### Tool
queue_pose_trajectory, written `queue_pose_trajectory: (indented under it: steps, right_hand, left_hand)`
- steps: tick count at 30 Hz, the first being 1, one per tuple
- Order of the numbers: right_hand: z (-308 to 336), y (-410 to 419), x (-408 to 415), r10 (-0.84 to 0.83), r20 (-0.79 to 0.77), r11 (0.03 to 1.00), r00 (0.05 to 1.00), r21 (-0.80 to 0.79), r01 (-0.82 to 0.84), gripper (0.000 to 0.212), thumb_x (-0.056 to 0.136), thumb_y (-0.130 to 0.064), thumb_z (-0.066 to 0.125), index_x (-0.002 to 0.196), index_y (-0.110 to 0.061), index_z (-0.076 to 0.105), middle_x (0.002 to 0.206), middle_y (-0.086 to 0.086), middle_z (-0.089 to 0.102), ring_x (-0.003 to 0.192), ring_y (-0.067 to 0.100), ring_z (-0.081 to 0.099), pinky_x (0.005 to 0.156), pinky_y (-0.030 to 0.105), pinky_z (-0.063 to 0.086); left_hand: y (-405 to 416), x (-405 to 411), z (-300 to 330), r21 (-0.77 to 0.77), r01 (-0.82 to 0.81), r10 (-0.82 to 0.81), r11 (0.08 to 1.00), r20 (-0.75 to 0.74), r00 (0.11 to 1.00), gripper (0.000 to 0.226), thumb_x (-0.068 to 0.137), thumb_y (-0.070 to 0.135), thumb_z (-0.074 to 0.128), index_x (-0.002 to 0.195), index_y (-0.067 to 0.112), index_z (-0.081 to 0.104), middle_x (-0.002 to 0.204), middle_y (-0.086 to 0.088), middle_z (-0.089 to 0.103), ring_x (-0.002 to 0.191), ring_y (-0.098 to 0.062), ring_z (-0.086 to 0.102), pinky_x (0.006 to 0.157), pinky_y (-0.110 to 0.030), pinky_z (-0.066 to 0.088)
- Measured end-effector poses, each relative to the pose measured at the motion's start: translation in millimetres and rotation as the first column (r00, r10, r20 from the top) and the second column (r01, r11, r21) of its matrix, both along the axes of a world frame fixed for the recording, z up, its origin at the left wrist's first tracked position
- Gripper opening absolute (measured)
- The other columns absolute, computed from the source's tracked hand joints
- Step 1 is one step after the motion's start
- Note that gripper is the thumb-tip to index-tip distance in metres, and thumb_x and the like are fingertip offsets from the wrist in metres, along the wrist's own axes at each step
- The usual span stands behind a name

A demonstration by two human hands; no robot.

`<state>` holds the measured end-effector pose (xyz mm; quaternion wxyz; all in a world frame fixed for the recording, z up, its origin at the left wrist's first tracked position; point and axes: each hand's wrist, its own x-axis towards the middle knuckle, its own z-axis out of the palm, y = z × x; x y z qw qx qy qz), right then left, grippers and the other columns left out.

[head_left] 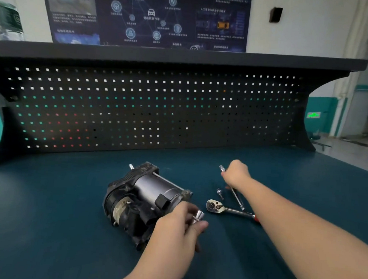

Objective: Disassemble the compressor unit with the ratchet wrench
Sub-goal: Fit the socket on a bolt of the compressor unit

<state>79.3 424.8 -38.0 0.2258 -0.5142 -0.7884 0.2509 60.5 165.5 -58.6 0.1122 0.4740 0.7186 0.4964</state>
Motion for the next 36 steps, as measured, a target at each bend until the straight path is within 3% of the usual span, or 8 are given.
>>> queue_pose_trajectory:
  steps: [5, 10, 16, 21, 26, 30, 33, 36]
  right_hand:
    - [-9.0, 4.0, -17.6, -0.050, 0.148, 0.996, 0.988, 0.075, 0.039, 0.018, 0.092, -0.021, 0.061, 0.102, -0.006, 0.062, 0.113, 0.014, 0.063, 0.100, 0.032, 0.062, 0.068, 0.029, 0.042]
    - [-21.9, 8.7, -12.5, -0.010, 0.213, 1.000, 0.977, 0.014, 0.007, 0.030, 0.087, -0.026, 0.067, 0.070, -0.009, 0.049, 0.092, 0.010, 0.062, 0.081, 0.026, 0.059, 0.054, 0.025, 0.038]
    - [-14.7, -18.0, 17.1, 0.069, 0.120, 0.979, 0.990, 0.185, -0.090, 0.034, 0.090, -0.047, 0.056, 0.101, -0.015, 0.053, 0.111, 0.011, 0.060, 0.106, 0.031, 0.054, 0.083, 0.035, 0.045]
    - [-31.4, -57.1, 41.8, 0.195, 0.516, 0.951, 0.834, 0.107, -0.289, 0.046, 0.084, -0.064, 0.053, 0.102, -0.022, 0.055, 0.102, 0.004, 0.057, 0.108, 0.029, 0.052, 0.081, 0.035, 0.044]
    - [-37.8, -71.7, 52.6, 0.199, 0.494, 0.909, 0.846, 0.229, -0.348, 0.037, 0.092, -0.055, 0.049, 0.115, -0.026, 0.052, 0.101, -0.001, 0.039, 0.115, 0.024, 0.036, 0.091, 0.039, 0.031]
    - [-11.4, -89.1, 60.3, 0.457, -0.094, 0.866, 0.885, 0.275, -0.418, 0.017, 0.095, -0.038, 0.054, 0.085, -0.027, 0.045, 0.073, -0.003, 0.054, 0.069, 0.013, 0.050, 0.061, 0.027, 0.039]
    - [17.7, -117.7, 62.2, 0.465, -0.719, 0.768, 0.517, 0.037, -0.639, 0.027, 0.089, -0.046, 0.058, 0.077, -0.024, 0.049, 0.054, -0.005, 0.035, 0.044, 0.009, 0.027, 0.040, 0.019, 0.025]
    - [27.9, -145.9, 59.6, 0.224, -0.915, 0.437, 0.337, -0.215, -0.874, 0.036, 0.084, -0.052, 0.055, 0.080, -0.016, 0.054, 0.052, -0.004, 0.029, 0.040, 0.008, 0.021, 0.038, 0.019, 0.019]
  left_hand:
    - [1.9, -4.2, -4.9, -0.057, -0.065, 0.054, 0.996, -0.171, 0.984, 0.019, 0.085, 0.033, 0.065, 0.081, 0.034, 0.046, 0.080, 0.015, 0.065, 0.065, -0.003, 0.063, 0.072, -0.025, 0.051]
    - [-3.3, -1.5, -6.5, 0.057, -0.048, 0.065, 0.997, -0.343, 0.937, 0.016, 0.084, 0.044, 0.063, 0.093, 0.039, 0.050, 0.076, 0.028, 0.050, 0.076, 0.007, 0.048, 0.073, -0.010, 0.038]
    - [-6.4, -1.7, -4.2, 0.131, -0.075, 0.116, 0.988, -0.338, 0.934, 0.013, 0.088, 0.037, 0.058, 0.098, 0.033, 0.051, 0.092, 0.018, 0.059, 0.088, -0.003, 0.056, 0.077, -0.019, 0.043]
    - [-11.2, -1.0, 4.7, 0.206, -0.077, 0.142, 0.975, -0.321, 0.937, 0.015, 0.089, 0.028, 0.060, 0.095, 0.036, 0.049, 0.089, 0.022, 0.060, 0.089, 0.001, 0.054, 0.075, -0.014, 0.041]
    - [-18.5, -9.8, 17.5, 0.269, -0.066, 0.167, 0.961, -0.370, 0.914, 0.016, 0.089, 0.024, 0.060, 0.094, 0.037, 0.051, 0.086, 0.027, 0.058, 0.090, 0.008, 0.051, 0.076, -0.006, 0.038]
    - [-21.2, -24.7, 25.1, 0.267, -0.093, 0.190, 0.959, -0.366, 0.911, 0.013, 0.088, 0.026, 0.061, 0.095, 0.034, 0.054, 0.087, 0.027, 0.060, 0.088, 0.006, 0.052, 0.077, -0.007, 0.038]
    - [-22.7, -35.0, 27.7, 0.283, -0.140, 0.230, 0.949, -0.316, 0.921, 0.023, 0.086, 0.023, 0.065, 0.087, 0.041, 0.051, 0.085, 0.028, 0.061, 0.090, 0.011, 0.052, 0.073, -0.002, 0.035]
    - [-21.3, -42.0, 25.6, 0.292, -0.163, 0.239, 0.942, -0.246, 0.939, 0.025, 0.083, 0.021, 0.069, 0.086, 0.040, 0.053, 0.086, 0.027, 0.063, 0.088, 0.010, 0.055, 0.073, -0.004, 0.038]
